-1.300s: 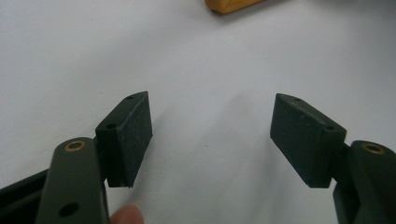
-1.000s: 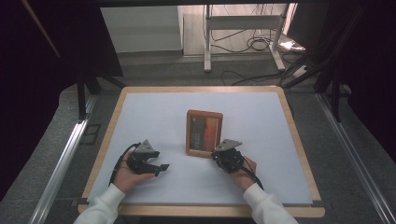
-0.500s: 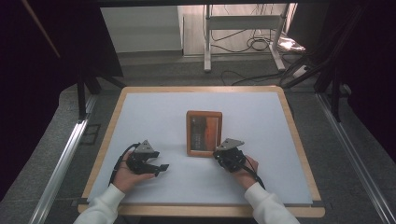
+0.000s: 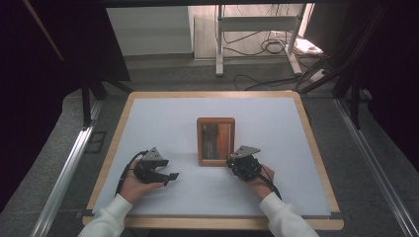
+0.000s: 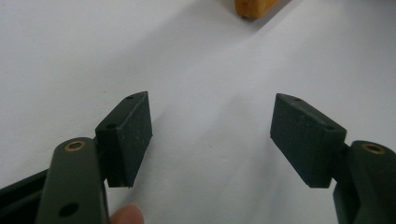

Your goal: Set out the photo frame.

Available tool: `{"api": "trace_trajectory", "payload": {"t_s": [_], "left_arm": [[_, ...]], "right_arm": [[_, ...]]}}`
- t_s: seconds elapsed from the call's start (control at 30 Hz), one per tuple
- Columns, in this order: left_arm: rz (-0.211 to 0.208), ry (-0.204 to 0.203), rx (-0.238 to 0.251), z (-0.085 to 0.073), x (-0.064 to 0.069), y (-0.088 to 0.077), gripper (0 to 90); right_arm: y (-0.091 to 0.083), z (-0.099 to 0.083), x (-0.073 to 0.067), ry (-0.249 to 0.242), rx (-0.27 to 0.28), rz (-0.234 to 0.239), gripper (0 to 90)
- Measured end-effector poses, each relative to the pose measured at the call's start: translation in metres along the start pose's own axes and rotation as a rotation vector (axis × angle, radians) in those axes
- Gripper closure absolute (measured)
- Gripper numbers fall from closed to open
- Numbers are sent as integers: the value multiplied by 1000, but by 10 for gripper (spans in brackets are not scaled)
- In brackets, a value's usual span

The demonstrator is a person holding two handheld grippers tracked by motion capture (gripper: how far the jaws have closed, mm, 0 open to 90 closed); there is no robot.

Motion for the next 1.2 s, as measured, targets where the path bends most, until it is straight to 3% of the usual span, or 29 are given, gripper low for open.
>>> {"api": "trace_trajectory", "payload": {"t_s": [0.23, 0.5, 0.57, 0.7, 0.8, 0.9, 1.2], "left_arm": [[7, -4, 4, -1, 0, -3, 293], [37, 3, 23, -1, 4, -7, 294], [46, -3, 39, 0, 6, -10, 294], [55, -4, 50, -2, 11, -13, 294], [62, -7, 54, -2, 12, -14, 291], [72, -22, 62, -2, 13, -13, 288], [87, -28, 74, -5, 17, -15, 285]], "right_arm": [[-11, 3, 3, 11, 46, -7, 898], [-45, -9, 8, 23, 113, -7, 870], [-55, -14, 13, 35, 135, 6, 819], [-72, -27, 24, 89, 182, -2, 497], [-85, -41, 33, 151, 205, -23, 377], [-96, -56, 40, 200, 208, -26, 317], [-117, -89, 54, 223, 190, -64, 264]]}}
Point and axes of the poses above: each handheld gripper's, and its own axes: y roughly forward along the jaws, z roughly out of its top, x roughly to its right, the point moved 2 cm from there along y, roughly forward along the jaws
